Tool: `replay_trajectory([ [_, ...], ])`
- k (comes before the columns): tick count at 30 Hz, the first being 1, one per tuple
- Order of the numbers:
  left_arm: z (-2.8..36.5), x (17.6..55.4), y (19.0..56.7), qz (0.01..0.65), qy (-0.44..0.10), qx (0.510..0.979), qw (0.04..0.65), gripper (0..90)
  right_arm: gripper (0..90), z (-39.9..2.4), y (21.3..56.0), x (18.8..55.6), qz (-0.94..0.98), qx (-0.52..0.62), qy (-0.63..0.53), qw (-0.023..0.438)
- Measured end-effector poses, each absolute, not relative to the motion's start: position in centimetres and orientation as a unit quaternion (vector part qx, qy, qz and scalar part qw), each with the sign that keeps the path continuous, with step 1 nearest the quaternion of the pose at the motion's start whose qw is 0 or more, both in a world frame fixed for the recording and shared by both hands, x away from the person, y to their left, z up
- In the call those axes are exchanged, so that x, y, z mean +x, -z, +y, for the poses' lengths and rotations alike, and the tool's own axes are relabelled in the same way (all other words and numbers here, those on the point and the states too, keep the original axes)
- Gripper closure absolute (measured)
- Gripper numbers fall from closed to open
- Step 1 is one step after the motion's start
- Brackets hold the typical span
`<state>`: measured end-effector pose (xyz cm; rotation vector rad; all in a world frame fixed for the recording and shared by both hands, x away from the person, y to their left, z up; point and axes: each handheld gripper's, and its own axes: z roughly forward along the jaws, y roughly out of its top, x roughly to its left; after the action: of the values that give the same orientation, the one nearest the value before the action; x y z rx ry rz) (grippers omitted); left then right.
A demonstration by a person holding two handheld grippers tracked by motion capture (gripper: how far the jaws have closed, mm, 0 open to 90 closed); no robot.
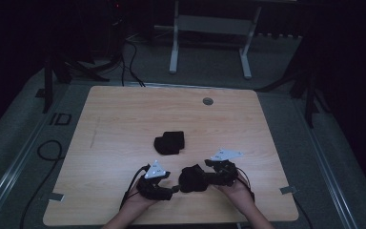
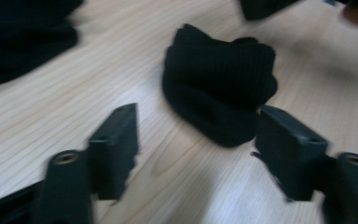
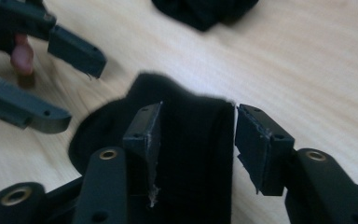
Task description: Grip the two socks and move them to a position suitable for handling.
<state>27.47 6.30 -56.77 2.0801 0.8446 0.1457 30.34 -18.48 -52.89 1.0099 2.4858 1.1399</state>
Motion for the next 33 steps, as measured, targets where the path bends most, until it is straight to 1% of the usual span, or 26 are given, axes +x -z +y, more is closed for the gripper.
replay_trajectory([
  [1, 6.0, 27.7, 56.9, 0.337, -0.055, 0.838, 0.426, 43.4, 51.1, -18.0, 54.4, 30.4, 0.859, 0.340, -0.367, 0.105],
  [2, 5.7, 28.0, 56.9, 0.333, -0.055, 0.842, 0.420, 46.1, 53.1, -18.0, 55.1, 30.7, 0.864, 0.344, -0.353, 0.106],
  [3, 5.5, 28.2, 57.0, 0.331, -0.057, 0.847, 0.413, 46.1, 53.1, -18.0, 55.1, 30.7, 0.864, 0.344, -0.353, 0.106],
  [4, 5.3, 28.3, 57.0, 0.324, -0.057, 0.849, 0.413, 47.7, 56.2, -18.0, 55.4, 30.9, 0.865, 0.346, -0.348, 0.102],
  [5, 5.2, 28.5, 57.0, 0.316, -0.059, 0.854, 0.409, 47.7, 56.2, -18.0, 55.4, 30.9, 0.865, 0.346, -0.348, 0.102],
  [6, 5.1, 28.6, 56.9, 0.315, -0.065, 0.857, 0.403, 49.1, 58.4, -18.0, 55.5, 30.8, 0.867, 0.343, -0.346, 0.103],
  [7, 5.0, 28.8, 56.9, 0.314, -0.061, 0.858, 0.402, 53.1, 66.8, -17.8, 55.6, 30.7, 0.870, 0.335, -0.345, 0.107],
  [8, 5.0, 29.0, 56.8, 0.311, -0.057, 0.860, 0.401, 57.2, 70.8, -17.7, 55.6, 30.6, 0.871, 0.332, -0.346, 0.103],
  [9, 4.9, 29.1, 56.8, 0.311, -0.060, 0.860, 0.399, 57.2, 70.8, -17.7, 55.6, 30.6, 0.871, 0.332, -0.346, 0.103],
  [10, 4.8, 29.1, 56.8, 0.309, -0.061, 0.862, 0.397, 62.3, 74.2, -17.6, 55.6, 30.6, 0.872, 0.329, -0.346, 0.105],
  [11, 4.8, 29.2, 56.8, 0.306, -0.058, 0.863, 0.397, 74.1, 78.1, -17.5, 55.6, 30.4, 0.874, 0.323, -0.344, 0.110],
  [12, 4.8, 29.2, 56.8, 0.307, -0.058, 0.863, 0.397, 74.1, 78.1, -17.5, 55.6, 30.4, 0.874, 0.323, -0.344, 0.110],
  [14, 5.0, 29.1, 56.8, 0.314, -0.052, 0.857, 0.405, 85.7, 79.5, -17.4, 55.3, 30.3, 0.877, 0.317, -0.343, 0.115],
  [17, 5.2, 28.9, 56.5, 0.311, -0.061, 0.856, 0.408, 86.7, 79.5, -17.7, 54.7, 30.1, 0.874, 0.316, -0.349, 0.118],
  [20, 5.7, 28.7, 55.3, 0.313, -0.073, 0.848, 0.422, 87.0, 79.5, -18.5, 52.4, 29.6, 0.859, 0.314, -0.382, 0.130],
  [21, 6.1, 28.5, 54.2, 0.314, -0.089, 0.841, 0.432, 87.4, 79.6, -18.8, 51.7, 29.5, 0.855, 0.313, -0.392, 0.135],
  [23, 6.4, 28.4, 53.6, 0.313, -0.096, 0.837, 0.438, 87.4, 79.8, -19.0, 51.0, 29.4, 0.851, 0.311, -0.400, 0.137],
  [24, 6.6, 28.3, 53.1, 0.315, -0.108, 0.835, 0.439, 87.4, 80.5, -19.3, 50.3, 29.2, 0.847, 0.310, -0.408, 0.143],
  [25, 7.0, 28.3, 52.6, 0.314, -0.115, 0.833, 0.441, 87.4, 80.6, -19.9, 49.1, 29.0, 0.837, 0.313, -0.419, 0.160],
  [26, 7.4, 28.3, 52.2, 0.318, -0.111, 0.828, 0.448, 87.4, 80.6, -19.9, 49.1, 29.0, 0.837, 0.313, -0.419, 0.160],
  [27, 7.8, 28.2, 51.7, 0.319, -0.111, 0.824, 0.456, 87.5, 81.3, -20.7, 48.1, 29.0, 0.827, 0.318, -0.438, 0.150],
  [30, 8.6, 27.7, 50.2, 0.310, -0.130, 0.822, 0.460, 87.5, 81.6, -21.1, 47.3, 28.8, 0.823, 0.315, -0.450, 0.143],
  [31, 8.7, 27.4, 49.8, 0.307, -0.138, 0.824, 0.455, 87.5, 82.1, -21.2, 47.0, 28.6, 0.822, 0.313, -0.452, 0.150],
  [32, 8.9, 27.2, 49.4, 0.307, -0.160, 0.829, 0.438, 87.5, 83.6, -21.2, 46.7, 28.4, 0.819, 0.312, -0.454, 0.158],
  [33, 9.3, 27.1, 49.2, 0.308, -0.177, 0.830, 0.430, 87.5, 83.8, -21.7, 46.0, 28.1, 0.810, 0.319, -0.452, 0.194],
])
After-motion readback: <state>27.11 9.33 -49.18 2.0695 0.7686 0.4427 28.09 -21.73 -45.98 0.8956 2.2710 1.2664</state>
